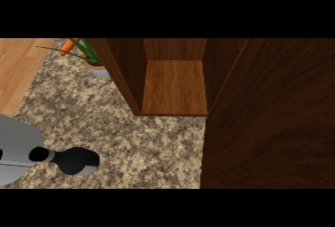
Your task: Pick up the wine, place it into the cabinet and close the cabinet
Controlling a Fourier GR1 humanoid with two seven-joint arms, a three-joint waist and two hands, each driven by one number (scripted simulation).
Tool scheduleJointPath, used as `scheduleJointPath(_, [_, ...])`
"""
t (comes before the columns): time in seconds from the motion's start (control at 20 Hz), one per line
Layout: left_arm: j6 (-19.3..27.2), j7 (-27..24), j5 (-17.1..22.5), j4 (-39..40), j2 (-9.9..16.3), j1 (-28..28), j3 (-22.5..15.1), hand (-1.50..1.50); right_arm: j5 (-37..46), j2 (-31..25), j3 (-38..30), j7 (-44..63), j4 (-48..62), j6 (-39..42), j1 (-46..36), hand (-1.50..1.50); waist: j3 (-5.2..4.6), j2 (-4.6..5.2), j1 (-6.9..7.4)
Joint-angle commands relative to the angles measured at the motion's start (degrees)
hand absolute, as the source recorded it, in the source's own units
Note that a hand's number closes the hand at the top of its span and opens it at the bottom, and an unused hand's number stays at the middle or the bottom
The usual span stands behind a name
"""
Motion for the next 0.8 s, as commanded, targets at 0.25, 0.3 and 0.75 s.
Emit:
scheduleJointPath(0.25, [-11.4, -5.9, 15.0, 8.9, -1.7, 2.9, 6.3, -1.5, -6.2, -1.9, -2.7, 8.3, -10.9, -0.2, 0.8, -1.5, 0.02, 0.01, -0.3])
scheduleJointPath(0.3, [-10.4, -3.2, 16.0, 7.0, -0.7, 1.5, 8.4, -1.5, -3.8, -0.7, -1.0, 6.6, -9.2, 0.0, 1.1, -1.5, 0.08, 0.18, -0.26])
scheduleJointPath(0.75, [-18.7, -13.3, 16.3, 21.7, -1.6, -0.2, 13.3, -1.5, -5.0, -0.9, -2.9, 10.2, -9.8, -1.2, -3.1, -1.5, 0.07, 0.21, -0.34])
